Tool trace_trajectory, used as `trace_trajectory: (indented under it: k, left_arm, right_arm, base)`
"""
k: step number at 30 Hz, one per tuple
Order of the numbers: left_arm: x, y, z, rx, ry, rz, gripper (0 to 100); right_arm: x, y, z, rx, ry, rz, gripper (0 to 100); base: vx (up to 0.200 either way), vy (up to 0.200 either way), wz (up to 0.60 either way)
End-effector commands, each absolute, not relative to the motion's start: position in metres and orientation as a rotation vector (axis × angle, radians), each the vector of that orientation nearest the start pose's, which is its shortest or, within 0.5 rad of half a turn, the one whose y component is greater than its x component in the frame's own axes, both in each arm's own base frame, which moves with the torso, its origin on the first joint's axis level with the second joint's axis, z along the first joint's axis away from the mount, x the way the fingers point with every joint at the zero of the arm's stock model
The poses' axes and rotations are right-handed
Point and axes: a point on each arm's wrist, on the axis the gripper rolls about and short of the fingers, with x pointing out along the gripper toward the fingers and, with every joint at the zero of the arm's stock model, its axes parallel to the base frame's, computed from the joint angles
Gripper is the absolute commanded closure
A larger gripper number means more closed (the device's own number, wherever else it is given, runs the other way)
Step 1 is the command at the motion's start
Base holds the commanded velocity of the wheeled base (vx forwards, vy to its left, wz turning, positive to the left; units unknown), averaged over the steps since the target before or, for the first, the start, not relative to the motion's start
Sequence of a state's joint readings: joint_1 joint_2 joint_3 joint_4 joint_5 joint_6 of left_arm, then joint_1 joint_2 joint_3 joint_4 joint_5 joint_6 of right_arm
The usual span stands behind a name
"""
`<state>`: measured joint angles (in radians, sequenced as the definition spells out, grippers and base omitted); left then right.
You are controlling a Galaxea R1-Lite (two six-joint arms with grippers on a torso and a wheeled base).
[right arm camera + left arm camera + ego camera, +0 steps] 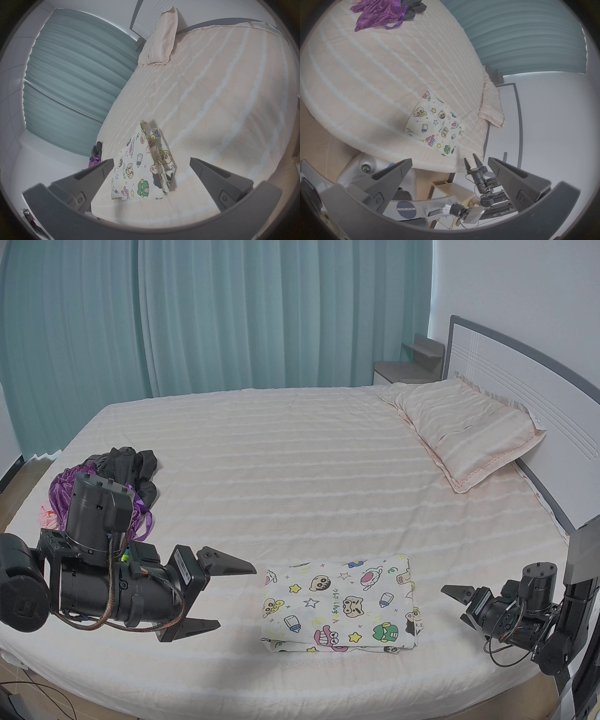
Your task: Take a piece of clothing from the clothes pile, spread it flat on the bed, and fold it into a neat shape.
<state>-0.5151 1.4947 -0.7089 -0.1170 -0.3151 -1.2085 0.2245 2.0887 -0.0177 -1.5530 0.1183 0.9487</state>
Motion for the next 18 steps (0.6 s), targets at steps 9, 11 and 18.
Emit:
trace_trajectory:
  k: [9,11,18]
  left_arm:
    - [0.206,-0.122,0.16,-1.052,1.047,-0.282,0]
    - [0.207,-0.123,0.159,-1.051,1.047,-0.28,0]
    - [0.211,-0.124,0.154,-1.051,1.063,-0.265,0]
  right_arm:
    - [0.207,0.063,0.015,0.862,0.686,0.099,0]
    - [0.208,0.063,0.013,0.857,0.692,0.092,0]
    - [0.208,0.062,0.0,0.751,0.732,0.088,0]
  base:
    - [0.0,0.156,0.0]
    - [0.0,0.2,0.0]
    - [0.0,0.143,0.0]
